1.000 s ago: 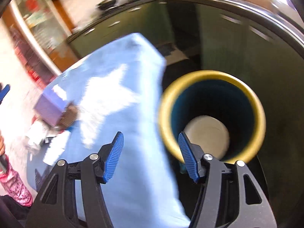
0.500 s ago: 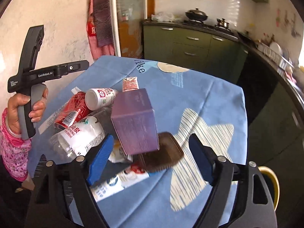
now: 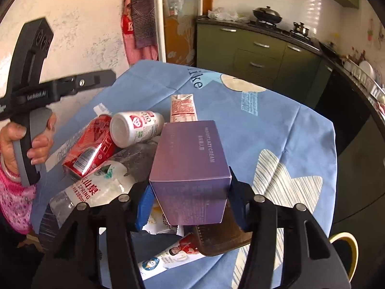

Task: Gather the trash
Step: 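Grasp the purple box with the right gripper, then carry the purple box with the right gripper over the bin and release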

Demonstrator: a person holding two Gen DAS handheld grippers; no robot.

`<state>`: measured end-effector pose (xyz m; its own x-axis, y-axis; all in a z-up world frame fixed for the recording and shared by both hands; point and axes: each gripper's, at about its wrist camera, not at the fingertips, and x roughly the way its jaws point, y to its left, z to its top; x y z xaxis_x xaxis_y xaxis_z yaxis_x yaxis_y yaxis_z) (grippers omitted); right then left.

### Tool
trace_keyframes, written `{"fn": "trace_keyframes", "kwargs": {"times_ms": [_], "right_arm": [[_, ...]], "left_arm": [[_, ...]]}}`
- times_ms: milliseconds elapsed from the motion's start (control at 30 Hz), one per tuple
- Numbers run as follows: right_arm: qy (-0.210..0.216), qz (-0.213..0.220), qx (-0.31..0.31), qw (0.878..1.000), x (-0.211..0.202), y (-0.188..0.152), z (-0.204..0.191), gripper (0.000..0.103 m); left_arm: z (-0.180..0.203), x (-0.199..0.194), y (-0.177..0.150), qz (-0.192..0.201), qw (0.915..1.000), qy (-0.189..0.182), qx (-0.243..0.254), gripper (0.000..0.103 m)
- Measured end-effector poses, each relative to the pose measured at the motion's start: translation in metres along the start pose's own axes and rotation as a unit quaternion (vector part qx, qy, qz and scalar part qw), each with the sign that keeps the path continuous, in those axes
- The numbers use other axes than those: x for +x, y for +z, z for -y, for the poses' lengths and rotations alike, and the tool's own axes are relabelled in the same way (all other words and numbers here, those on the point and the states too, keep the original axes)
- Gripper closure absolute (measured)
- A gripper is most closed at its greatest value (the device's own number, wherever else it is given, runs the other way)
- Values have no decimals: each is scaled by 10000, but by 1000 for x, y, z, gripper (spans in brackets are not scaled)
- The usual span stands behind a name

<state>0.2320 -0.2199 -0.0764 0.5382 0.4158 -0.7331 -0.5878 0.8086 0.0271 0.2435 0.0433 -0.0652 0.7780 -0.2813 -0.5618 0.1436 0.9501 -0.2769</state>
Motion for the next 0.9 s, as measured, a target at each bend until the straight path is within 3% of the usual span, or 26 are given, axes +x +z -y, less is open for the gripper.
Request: {"fn": "trace_keyframes", "kwargs": {"times_ms": [233, 367, 500, 600, 900], "right_arm": [[-114, 476, 484, 9976, -45, -9, 20, 52], [-456, 846, 1065, 9897, -85, -29, 48, 52], [-1107, 1039, 2050, 9669, -128, -65, 96, 52], [-1588, 949, 2690, 9452, -147, -97, 132, 52], [-2941, 253, 3672, 8821, -144, -168, 225, 51]], "left_arm": [[1, 0, -1, 4, 10000, -12, 6, 10], [2, 1, -3, -5, 10000, -16, 23, 10], [4, 1, -2, 2, 10000, -55, 46, 10], [6, 1, -3, 0, 9999, -78, 83, 10], [12, 3, -4, -23, 9997, -111, 193, 10]]}}
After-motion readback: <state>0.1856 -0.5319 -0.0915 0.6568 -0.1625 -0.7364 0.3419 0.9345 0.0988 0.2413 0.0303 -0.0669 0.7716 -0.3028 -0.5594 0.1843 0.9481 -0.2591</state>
